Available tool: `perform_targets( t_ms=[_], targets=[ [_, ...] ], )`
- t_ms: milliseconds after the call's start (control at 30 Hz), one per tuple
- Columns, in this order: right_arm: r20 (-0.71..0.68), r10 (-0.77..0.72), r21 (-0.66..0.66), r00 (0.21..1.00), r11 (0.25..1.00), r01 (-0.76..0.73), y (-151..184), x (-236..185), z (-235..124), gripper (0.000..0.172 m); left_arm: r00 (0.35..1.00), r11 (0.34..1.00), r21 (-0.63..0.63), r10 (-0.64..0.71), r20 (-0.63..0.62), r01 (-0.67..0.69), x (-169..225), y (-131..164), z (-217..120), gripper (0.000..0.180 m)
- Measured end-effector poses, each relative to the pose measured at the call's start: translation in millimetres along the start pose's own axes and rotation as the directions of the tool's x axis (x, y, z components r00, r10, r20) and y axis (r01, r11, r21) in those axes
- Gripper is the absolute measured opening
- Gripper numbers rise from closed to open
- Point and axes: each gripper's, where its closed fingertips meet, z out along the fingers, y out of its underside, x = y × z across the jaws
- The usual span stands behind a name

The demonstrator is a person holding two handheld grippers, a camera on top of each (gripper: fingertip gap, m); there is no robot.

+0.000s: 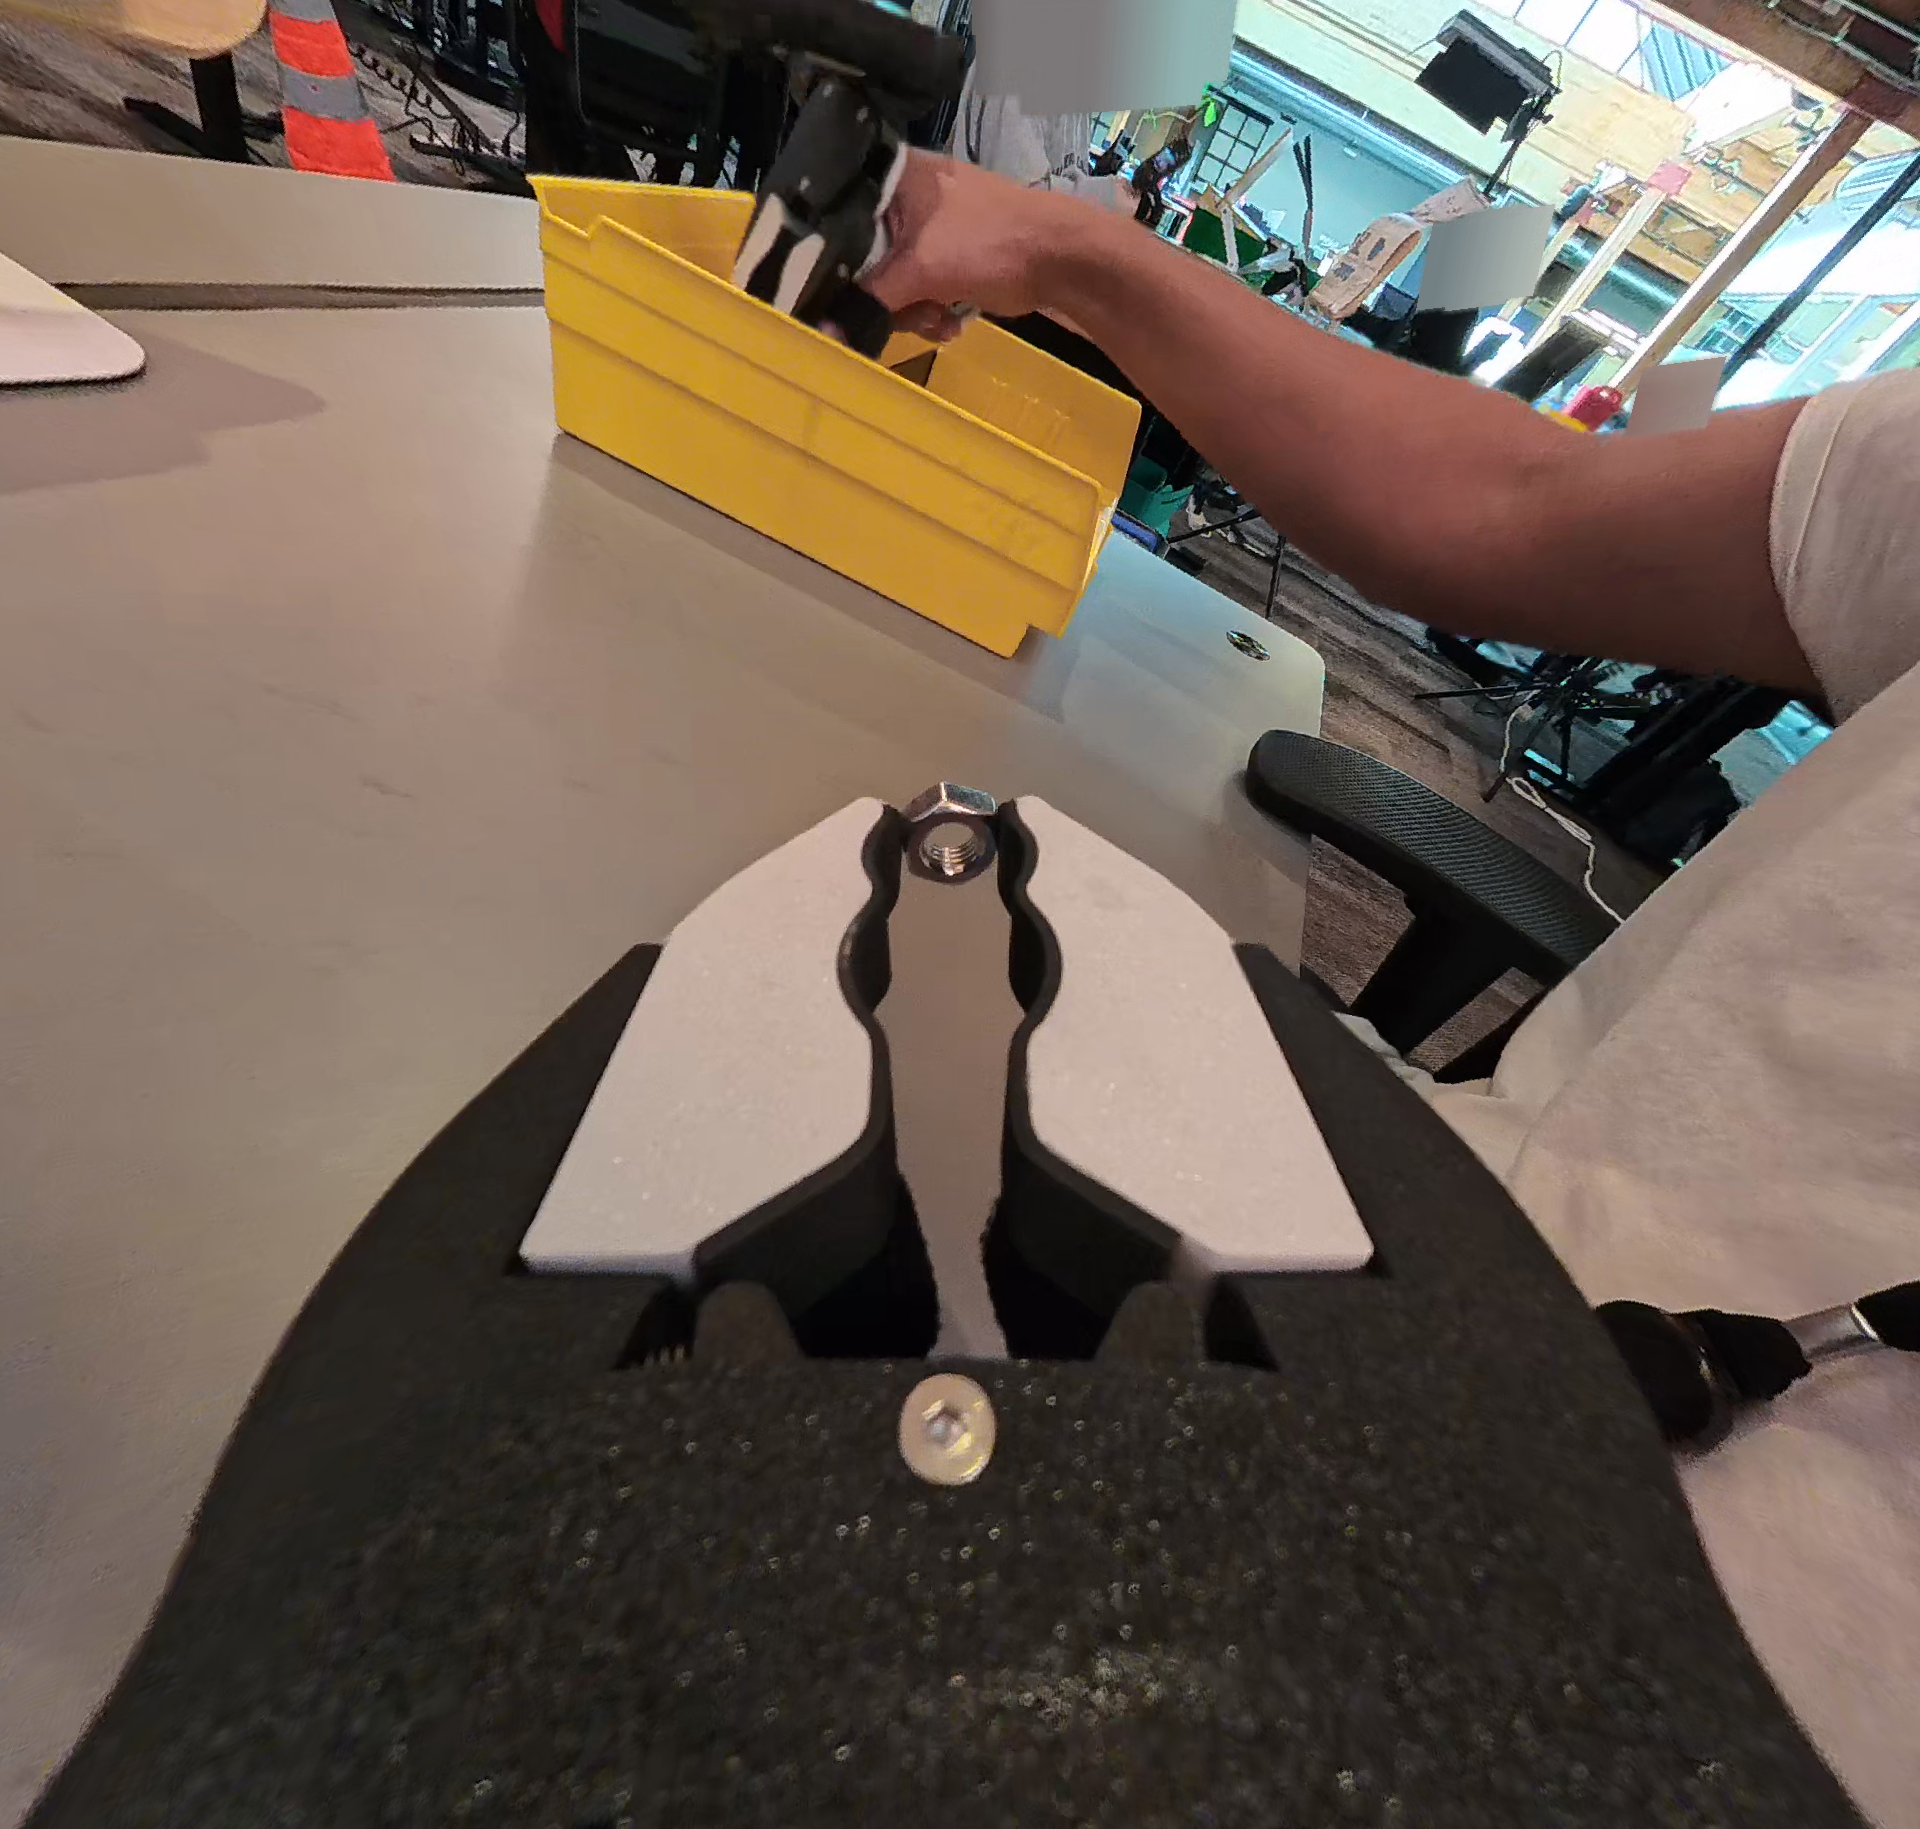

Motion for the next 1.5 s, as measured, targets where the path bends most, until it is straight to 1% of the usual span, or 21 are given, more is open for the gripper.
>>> perform_targets(
  t_ms=[67,133,200,233,300,367,433,500,600,633,767,833,933,1000,1067,1167,1233,1300,1367,1433,1500],
  targets=[
    [-0.043,0.045,0.138,0.998,0.99,-0.038,-18.7,-7.6,-33.8,0.036,0.999,0.999,0.006,0.037,0.003,-0.037,0.4,-1.0,-0.8,0.017],
    [-0.043,0.06,0.355,0.997,0.934,-0.041,-51.4,-43.1,-80.1,0.034,0.994,0.994,0.025,0.106,0.001,-0.106,3.6,-3.7,-1.6,0.017],
    [0.044,-0.004,0.562,0.999,0.827,-0.022,-84.0,-116.6,-119.3,0.033,0.978,0.977,0.042,0.206,0.018,-0.207,5.9,-6.2,-1.4,0.017],
    [0.108,-0.046,0.632,0.993,0.774,-0.033,-94.5,-159.7,-129.6,0.031,0.965,0.963,0.048,0.263,0.025,-0.264,7.5,-6.9,-1.1,0.017],
    [0.269,-0.142,0.703,0.952,0.705,-0.094,-104.6,-246.9,-130.7,0.031,0.928,0.927,0.052,0.369,0.044,-0.371,10.6,-7.5,0.0,0.017],
    [0.442,-0.189,0.718,0.877,0.661,-0.219,-109.0,-315.9,-115.5,0.03,0.888,0.885,0.077,0.458,0.04,-0.46,18.3,-9.1,1.2,0.017],
    [0.64,-0.201,0.642,0.742,0.67,-0.372,-109.3,-363.1,-96.8,0.031,0.843,0.834,0.129,0.537,0.038,-0.537,27.7,-13.1,0.7,0.017],
    [0.823,-0.205,0.508,0.53,0.682,-0.525,-109.6,-391.7,-92.6,0.034,0.81,0.796,0.161,0.585,0.046,-0.584,34.7,-16.3,-0.9,0.017],
    [0.918,-0.236,0.385,0.319,0.724,-0.572,-104.5,-409.0,-92.5,0.035,0.8,0.783,0.19,0.599,0.028,-0.592,43.8,-19.0,-2.5,0.017],
    [0.928,-0.233,0.365,0.291,0.722,-0.588,-105.4,-410.0,-91.0,0.035,0.802,0.785,0.19,0.597,0.028,-0.59,44.2,-18.8,-2.0,0.017],
    [0.934,-0.238,0.354,0.266,0.714,-0.604,-106.9,-414.6,-86.4,0.034,0.804,0.795,0.142,0.594,0.011,-0.589,42.0,-10.5,3.1,0.017],
    [0.924,-0.235,0.375,0.3,0.709,-0.598,-107.6,-414.8,-82.4,0.031,0.803,0.798,0.113,0.595,0.005,-0.592,40.4,-5.6,5.7,0.017],
    [0.921,-0.229,0.381,0.316,0.698,-0.606,-107.1,-411.0,-79.5,0.016,0.805,0.802,0.093,0.593,0.002,-0.591,39.6,-1.3,7.9,0.017],
    [0.925,-0.223,0.371,0.308,0.712,-0.597,-104.3,-411.9,-78.4,0.016,0.799,0.797,0.085,0.601,-0.007,-0.598,41.7,0.7,9.0,0.017],
    [0.918,-0.221,0.383,0.331,0.715,-0.585,-102.8,-412.0,-76.5,0.016,0.787,0.785,0.068,0.617,-0.006,-0.616,41.6,3.5,9.8,0.017],
    [0.899,-0.226,0.417,0.376,0.707,-0.571,-104.2,-410.9,-77.0,0.016,0.782,0.78,0.063,0.624,0.007,-0.623,41.1,3.0,9.9,0.018],
    [0.874,-0.231,0.457,0.427,0.691,-0.56,-106.9,-407.0,-78.8,0.016,0.792,0.79,0.061,0.611,0.013,-0.61,39.8,2.0,9.7,0.028],
    [0.812,-0.246,0.531,0.529,0.686,-0.497,-107.8,-401.0,-83.0,0.016,0.804,0.802,0.062,0.593,0.03,-0.594,37.3,-0.5,8.3,0.036],
    [0.68,-0.266,0.646,0.684,0.66,-0.385,-109.8,-382.3,-101.3,0.016,0.814,0.81,0.076,0.579,0.045,-0.581,36.1,-4.6,5.3,0.036],
    [0.493,-0.242,0.738,0.836,0.625,-0.255,-109.9,-343.8,-134.3,0.016,0.824,0.819,0.084,0.565,0.045,-0.567,35.5,-6.5,3.1,0.036],
    [0.208,-0.113,0.773,0.972,0.627,-0.093,-100.6,-276.5,-165.6,0.016,0.828,0.824,0.075,0.559,0.048,-0.561,33.1,-5.7,2.5,0.035]
  ],
)
